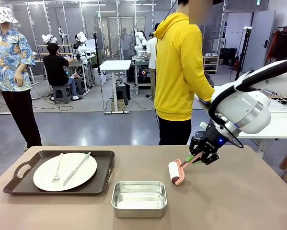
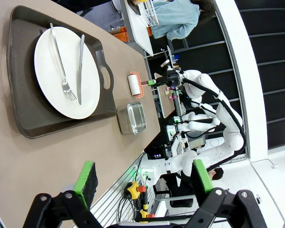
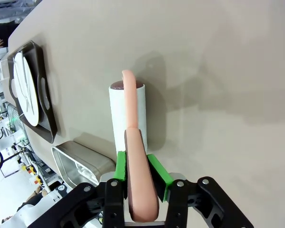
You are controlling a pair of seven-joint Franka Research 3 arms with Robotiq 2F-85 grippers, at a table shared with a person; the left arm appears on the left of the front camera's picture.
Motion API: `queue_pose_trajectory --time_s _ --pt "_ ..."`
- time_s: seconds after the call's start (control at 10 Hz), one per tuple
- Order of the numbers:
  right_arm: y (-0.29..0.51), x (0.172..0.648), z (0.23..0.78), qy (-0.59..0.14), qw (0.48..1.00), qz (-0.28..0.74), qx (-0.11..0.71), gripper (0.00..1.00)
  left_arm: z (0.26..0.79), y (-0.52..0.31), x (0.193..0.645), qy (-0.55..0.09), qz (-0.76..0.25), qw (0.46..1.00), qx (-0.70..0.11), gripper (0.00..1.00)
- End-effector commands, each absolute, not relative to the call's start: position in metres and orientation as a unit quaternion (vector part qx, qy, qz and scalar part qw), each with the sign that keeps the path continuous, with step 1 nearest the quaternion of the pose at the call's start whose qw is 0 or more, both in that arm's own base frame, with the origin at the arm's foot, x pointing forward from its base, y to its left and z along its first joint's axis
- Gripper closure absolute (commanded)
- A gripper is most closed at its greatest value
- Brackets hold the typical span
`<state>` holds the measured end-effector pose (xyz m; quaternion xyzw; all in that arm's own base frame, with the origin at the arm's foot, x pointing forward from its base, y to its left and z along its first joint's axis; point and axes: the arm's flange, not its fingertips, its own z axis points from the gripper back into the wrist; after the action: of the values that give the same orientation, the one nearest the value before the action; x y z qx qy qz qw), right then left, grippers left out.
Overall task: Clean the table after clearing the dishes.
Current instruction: When the left (or right) Handle tray is removed, use the left hand (or right hand) to clean the left (or right) side of the table with the Lint Roller.
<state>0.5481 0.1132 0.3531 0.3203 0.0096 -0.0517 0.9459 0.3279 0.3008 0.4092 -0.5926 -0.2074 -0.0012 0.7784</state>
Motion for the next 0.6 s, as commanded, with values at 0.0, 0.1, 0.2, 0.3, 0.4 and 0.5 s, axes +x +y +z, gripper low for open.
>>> queue_pose_trajectory --time_s 0.0,0.1,0.2,0.3,0.4,0.5 --pt "0.094 0.545 0.336 0.006 0.956 -0.050 0.288 0.77 0.410 0.302 0.326 -0.210 -0.004 0.777 -0.593 0.00" --pt "0.083 0.542 0.336 0.004 0.957 -0.061 0.284 0.77 0.410 0.302 0.326 -0.210 -0.004 0.777 -0.593 0.00" --pt "0.074 0.540 0.334 0.003 0.959 -0.070 0.276 0.77 0.410 0.302 0.326 -0.210 -0.004 0.777 -0.593 0.00" --pt "0.066 0.538 0.335 0.002 0.960 -0.077 0.268 0.77 0.410 0.302 0.326 -0.210 -0.004 0.777 -0.593 0.00" --pt "0.056 0.535 0.335 0.001 0.961 -0.085 0.262 0.77 0.410 0.302 0.326 -0.210 -0.004 0.777 -0.593 0.00" --pt "0.046 0.531 0.337 -0.001 0.962 -0.092 0.256 0.77 0.410 0.302 0.326 -0.210 -0.004 0.777 -0.593 0.00"
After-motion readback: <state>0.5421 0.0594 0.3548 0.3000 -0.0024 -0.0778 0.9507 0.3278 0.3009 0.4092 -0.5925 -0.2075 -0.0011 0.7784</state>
